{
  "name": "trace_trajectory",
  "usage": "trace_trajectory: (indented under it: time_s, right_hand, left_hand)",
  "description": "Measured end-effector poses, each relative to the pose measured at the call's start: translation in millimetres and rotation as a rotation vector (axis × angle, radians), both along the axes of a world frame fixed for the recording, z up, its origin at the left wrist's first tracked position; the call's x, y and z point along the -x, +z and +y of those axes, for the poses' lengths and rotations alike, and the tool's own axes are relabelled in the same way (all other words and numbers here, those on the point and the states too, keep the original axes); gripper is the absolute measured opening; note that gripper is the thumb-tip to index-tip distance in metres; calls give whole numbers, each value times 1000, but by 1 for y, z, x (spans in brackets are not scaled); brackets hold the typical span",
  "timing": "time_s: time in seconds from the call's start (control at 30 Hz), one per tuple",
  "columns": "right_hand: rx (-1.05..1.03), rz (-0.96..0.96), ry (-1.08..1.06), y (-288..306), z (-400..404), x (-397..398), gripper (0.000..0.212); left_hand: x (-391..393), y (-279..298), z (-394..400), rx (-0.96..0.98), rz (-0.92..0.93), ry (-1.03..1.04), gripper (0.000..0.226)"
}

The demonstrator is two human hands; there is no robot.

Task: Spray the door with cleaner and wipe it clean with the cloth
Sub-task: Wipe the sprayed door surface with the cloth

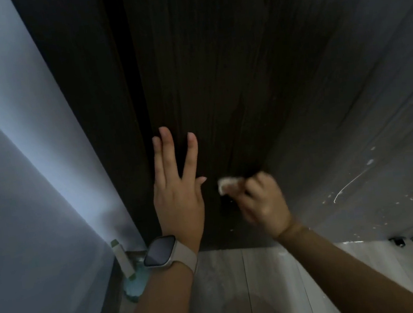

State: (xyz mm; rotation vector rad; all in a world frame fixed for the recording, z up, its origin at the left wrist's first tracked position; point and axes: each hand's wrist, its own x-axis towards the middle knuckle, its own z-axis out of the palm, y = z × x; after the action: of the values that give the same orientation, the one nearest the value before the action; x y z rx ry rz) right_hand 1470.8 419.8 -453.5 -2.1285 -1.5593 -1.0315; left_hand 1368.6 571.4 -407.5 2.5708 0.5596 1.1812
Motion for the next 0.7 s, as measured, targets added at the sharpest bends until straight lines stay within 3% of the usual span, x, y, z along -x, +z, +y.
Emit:
trace_trajectory:
  time_s: [0.1, 0.33, 0.4, 0.53, 0.6, 0.7]
  right_hand:
    - [78, 5, -45, -29, -7, 8, 28]
    - [-297, -94, -122, 55, 1, 0, 24]
    - [-236, -90, -119, 39, 5, 3, 27]
    - [160, -119, -96, -36, 1, 10, 27]
    - [147, -117, -109, -40, 0, 10, 26]
    - [-35, -140, -122, -3, 3, 9, 30]
  left_hand:
    - [1, 0, -1, 1, 0, -11, 103]
    - [1, 0, 1, -12, 2, -19, 101]
    - [1, 0, 0, 4, -5, -31, 101]
    - [2, 0, 1, 15, -5, -51, 98]
    - [2, 0, 4, 0, 2, -53, 98]
    - [2, -3, 8, -24, 3, -64, 97]
